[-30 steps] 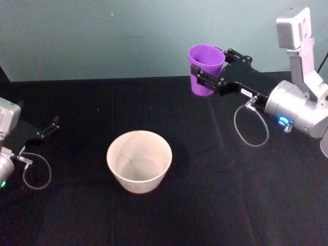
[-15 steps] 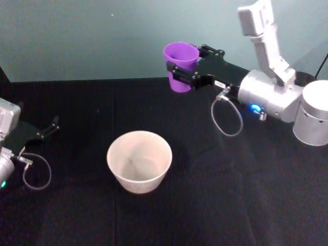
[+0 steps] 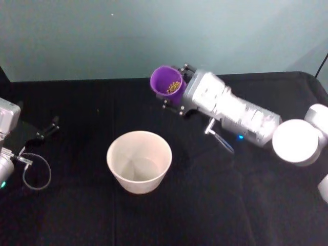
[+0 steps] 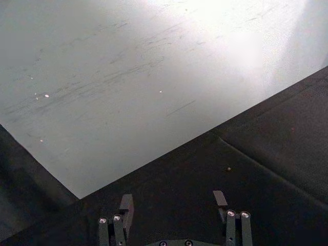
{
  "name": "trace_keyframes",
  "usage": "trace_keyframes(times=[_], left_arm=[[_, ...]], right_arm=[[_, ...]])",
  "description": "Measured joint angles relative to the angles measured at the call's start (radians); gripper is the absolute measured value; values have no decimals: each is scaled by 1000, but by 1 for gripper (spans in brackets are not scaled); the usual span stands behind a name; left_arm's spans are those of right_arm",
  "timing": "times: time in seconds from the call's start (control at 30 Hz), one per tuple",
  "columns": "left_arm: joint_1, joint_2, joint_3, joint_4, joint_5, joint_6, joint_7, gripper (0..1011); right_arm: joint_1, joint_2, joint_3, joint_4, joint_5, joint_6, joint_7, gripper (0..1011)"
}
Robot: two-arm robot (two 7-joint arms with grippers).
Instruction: Pick up the cup and pour the mung beans from the cup into the bowl.
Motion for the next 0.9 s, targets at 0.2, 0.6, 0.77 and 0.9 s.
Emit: trace_keyframes(times=[0.2,0.6,0.77,0.9], left_arm=[[0,0,0,0,0,0,0,1011],[0,0,0,0,0,0,0,1012],[0,0,0,0,0,0,0,1012],[0,0,0,0,0,0,0,1011]], right_arm=[[-4,25,-36,-13,-126,-43,-36,721],[7,41,-98,-8,-335,-56,-43,722],[10,43,-119,-2,-425,-59,-71,722],[13,47,-139,1,-512,-63,-106,722]])
